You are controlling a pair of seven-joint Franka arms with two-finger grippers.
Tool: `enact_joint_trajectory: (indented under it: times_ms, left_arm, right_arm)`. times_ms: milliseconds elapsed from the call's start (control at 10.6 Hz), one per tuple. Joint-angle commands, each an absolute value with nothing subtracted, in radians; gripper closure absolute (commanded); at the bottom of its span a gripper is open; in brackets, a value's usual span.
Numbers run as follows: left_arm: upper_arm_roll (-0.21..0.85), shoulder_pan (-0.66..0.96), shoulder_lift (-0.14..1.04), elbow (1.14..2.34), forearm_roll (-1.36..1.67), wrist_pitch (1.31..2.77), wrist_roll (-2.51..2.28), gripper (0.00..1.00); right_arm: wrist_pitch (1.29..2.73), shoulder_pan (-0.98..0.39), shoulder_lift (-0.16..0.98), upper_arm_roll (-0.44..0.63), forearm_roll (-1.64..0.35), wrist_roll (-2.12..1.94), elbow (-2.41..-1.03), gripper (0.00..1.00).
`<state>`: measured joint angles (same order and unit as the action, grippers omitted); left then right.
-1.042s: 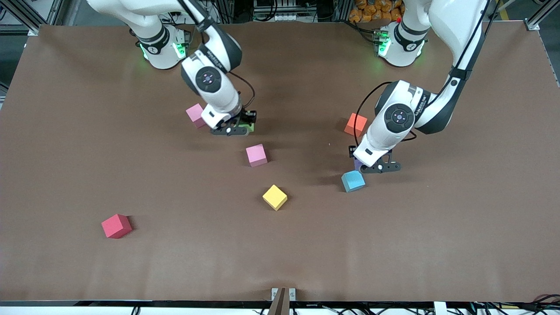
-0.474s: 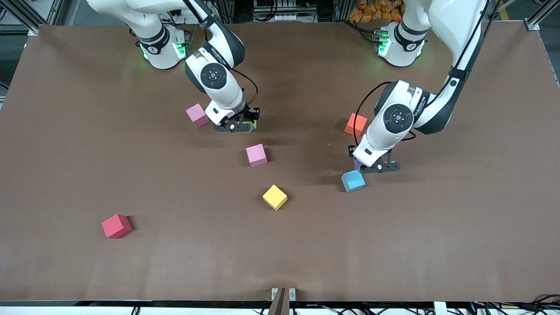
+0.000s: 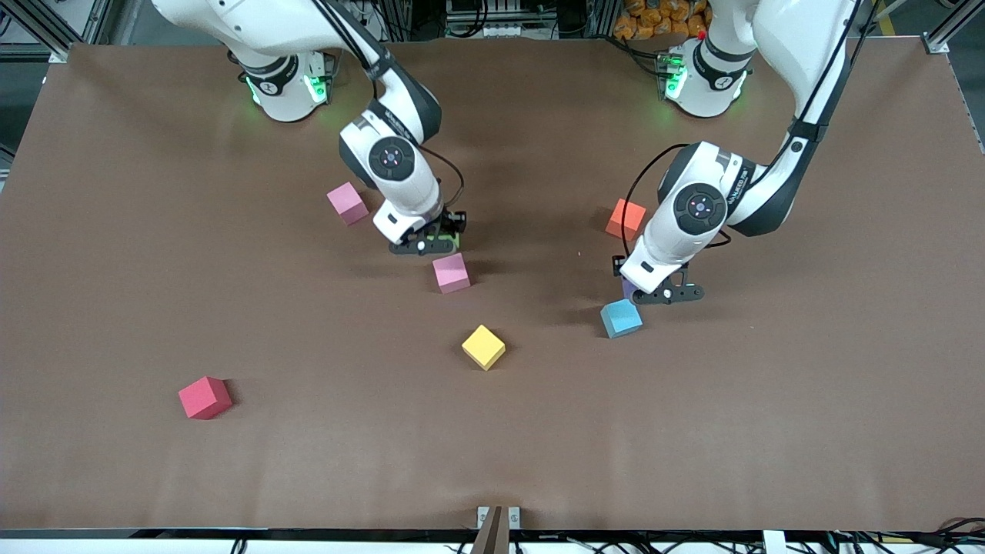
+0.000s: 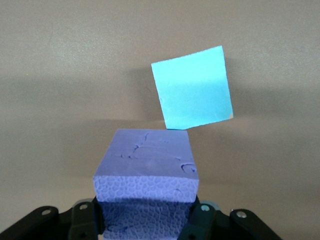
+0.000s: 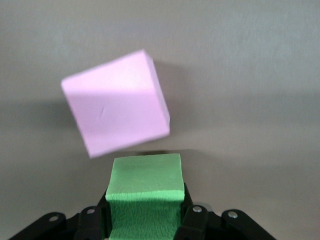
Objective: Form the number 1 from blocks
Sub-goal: 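Carry the green cube with the right gripper beside the pink cube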
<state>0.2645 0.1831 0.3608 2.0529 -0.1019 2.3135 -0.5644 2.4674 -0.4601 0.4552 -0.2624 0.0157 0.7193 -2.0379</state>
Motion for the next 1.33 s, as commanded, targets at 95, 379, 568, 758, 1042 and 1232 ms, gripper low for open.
enact_joint_trajectory:
  times_ms: [95, 379, 568, 758, 1042, 1232]
  left_arm:
    - [0.268, 0.183, 0.362, 2.046, -0.123, 2.299, -0.583, 1.0]
    - [0.268, 0.186, 0.365, 2.045, -0.123, 2.299, -0.584, 1.0]
    - [0.268, 0.187, 0.365, 2.046, -0.123, 2.299, -0.588, 1.0]
    - [0.268, 0.19, 0.365, 2.045, -0.123, 2.299, -0.589, 1.0]
    - [0.268, 0.193, 0.365, 2.045, -0.123, 2.299, -0.591, 1.0]
    - [0.268, 0.195, 0.365, 2.045, -0.121, 2.299, -0.591, 1.0]
  right_arm:
    - [2.456, -0.514, 0.546, -0.2, 0.051, 0.746, -1.919, 0.5]
    - [2.451, -0.522, 0.557, -0.189, 0.044, 0.844, -1.896, 0.5]
    - [2.45, -0.522, 0.568, -0.189, 0.038, 0.897, -1.881, 0.49]
    - [2.45, -0.525, 0.569, -0.189, 0.037, 0.897, -1.879, 0.47]
    - [2.45, -0.535, 0.565, -0.187, 0.049, 0.896, -1.879, 0.0]
    - [2.416, -0.505, 0.508, -0.189, 0.051, 0.847, -1.885, 0.0]
